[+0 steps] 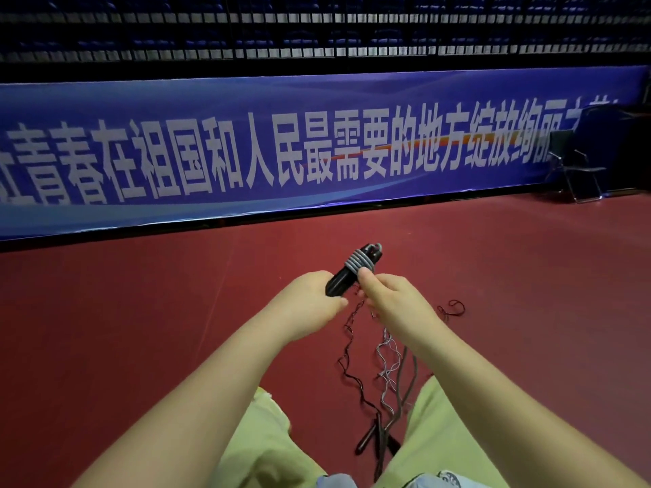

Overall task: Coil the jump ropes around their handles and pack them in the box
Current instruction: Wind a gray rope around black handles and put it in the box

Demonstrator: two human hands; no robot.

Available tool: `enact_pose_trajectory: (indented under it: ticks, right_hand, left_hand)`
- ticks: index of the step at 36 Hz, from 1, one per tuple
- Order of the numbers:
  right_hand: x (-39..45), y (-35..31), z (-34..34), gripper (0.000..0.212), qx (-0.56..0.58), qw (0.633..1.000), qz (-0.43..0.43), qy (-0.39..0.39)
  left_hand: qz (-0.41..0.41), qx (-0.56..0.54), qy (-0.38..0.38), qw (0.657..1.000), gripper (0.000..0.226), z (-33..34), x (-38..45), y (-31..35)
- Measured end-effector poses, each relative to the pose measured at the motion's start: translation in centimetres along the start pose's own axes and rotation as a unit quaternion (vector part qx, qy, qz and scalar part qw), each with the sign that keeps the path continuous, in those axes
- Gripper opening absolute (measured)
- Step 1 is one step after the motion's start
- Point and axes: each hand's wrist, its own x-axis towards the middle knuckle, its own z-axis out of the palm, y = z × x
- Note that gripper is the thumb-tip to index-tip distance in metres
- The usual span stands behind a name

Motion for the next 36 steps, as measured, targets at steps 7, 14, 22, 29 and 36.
enact_pose_trajectory:
  ticks: [7,14,22,29,36]
  right_hand:
    - [1.0,-0.7,0.0,0.06,0.123,0.988,0.093,-0.013]
    - [1.0,-1.2,-0.5,0.047,0.161,0.986,0.029,0.015]
    - [0.9,-2.3,-1.4,0.03,0.308,0.951,0.027,-0.011]
    - [1.3,-1.2,-2.4,0.054,0.187,0.976,-0.012,-0.107]
    - [0.7,-0.6,-1.9,0.058,0.058,0.997,-0.013,-0.045]
  left_hand:
    - [0.073,0.326,0.131,0.934,0.015,0.7,-1.1,1.3]
    - [0.03,0.209,0.031,0.977,0.038,-0.7,-2.1,2.4]
    - [-0.052,-0.462,-0.287,0.838,0.072,-0.4,-3.7,0.9]
    - [-0.096,-0.473,-0.163,0.861,0.069,0.4,-3.5,1.5]
    - [-0.118,-0.354,-0.069,0.925,0.066,1.0,-3.0,0.5]
